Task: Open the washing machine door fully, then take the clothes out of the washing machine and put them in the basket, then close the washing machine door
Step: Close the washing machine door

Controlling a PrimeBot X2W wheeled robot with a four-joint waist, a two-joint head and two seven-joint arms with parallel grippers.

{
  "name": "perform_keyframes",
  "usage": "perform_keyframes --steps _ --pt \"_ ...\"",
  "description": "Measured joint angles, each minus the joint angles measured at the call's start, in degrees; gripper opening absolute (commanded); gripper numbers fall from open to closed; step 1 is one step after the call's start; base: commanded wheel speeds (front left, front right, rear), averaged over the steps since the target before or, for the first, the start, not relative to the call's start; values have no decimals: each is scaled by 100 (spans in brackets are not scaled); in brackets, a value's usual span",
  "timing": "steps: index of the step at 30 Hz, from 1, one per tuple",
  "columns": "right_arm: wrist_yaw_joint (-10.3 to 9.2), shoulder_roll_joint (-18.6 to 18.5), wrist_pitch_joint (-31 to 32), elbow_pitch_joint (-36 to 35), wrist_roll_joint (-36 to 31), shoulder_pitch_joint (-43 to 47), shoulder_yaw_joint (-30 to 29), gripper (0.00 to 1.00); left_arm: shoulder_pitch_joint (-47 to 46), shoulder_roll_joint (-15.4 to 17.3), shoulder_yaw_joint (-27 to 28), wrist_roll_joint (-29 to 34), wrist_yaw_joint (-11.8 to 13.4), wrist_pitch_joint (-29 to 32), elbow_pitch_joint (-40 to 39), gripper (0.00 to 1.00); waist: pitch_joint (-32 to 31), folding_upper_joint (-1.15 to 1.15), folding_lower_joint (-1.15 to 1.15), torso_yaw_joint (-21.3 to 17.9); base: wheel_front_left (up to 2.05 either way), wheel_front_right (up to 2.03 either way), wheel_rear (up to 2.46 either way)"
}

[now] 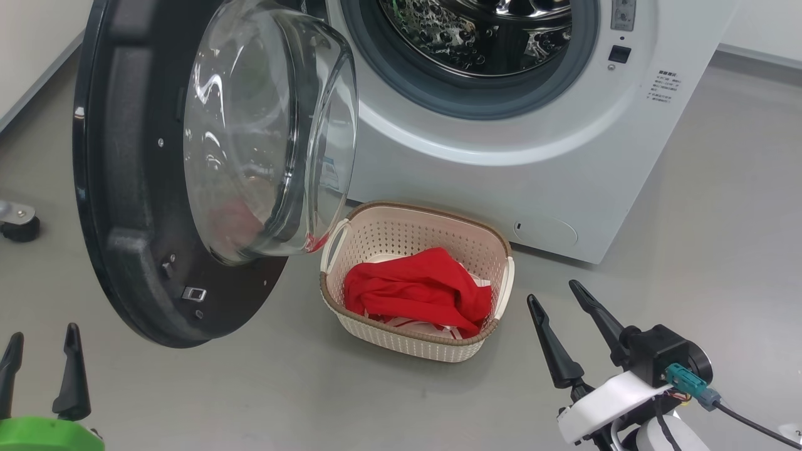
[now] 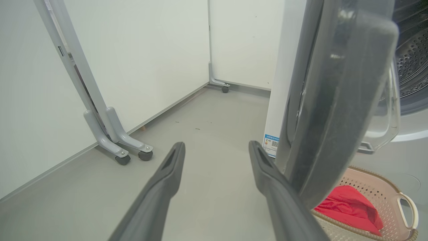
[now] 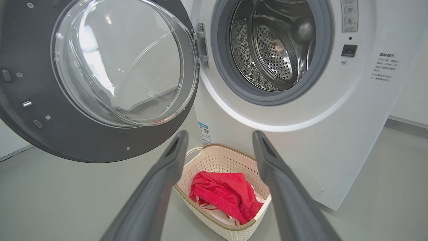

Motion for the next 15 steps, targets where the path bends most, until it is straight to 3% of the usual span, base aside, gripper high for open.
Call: perform_keyframes --steps 15 --pt "0 0 -1 30 0 0 -4 100 -23 5 -60 8 0 -141 190 100 -4 0 0 -5 0 0 0"
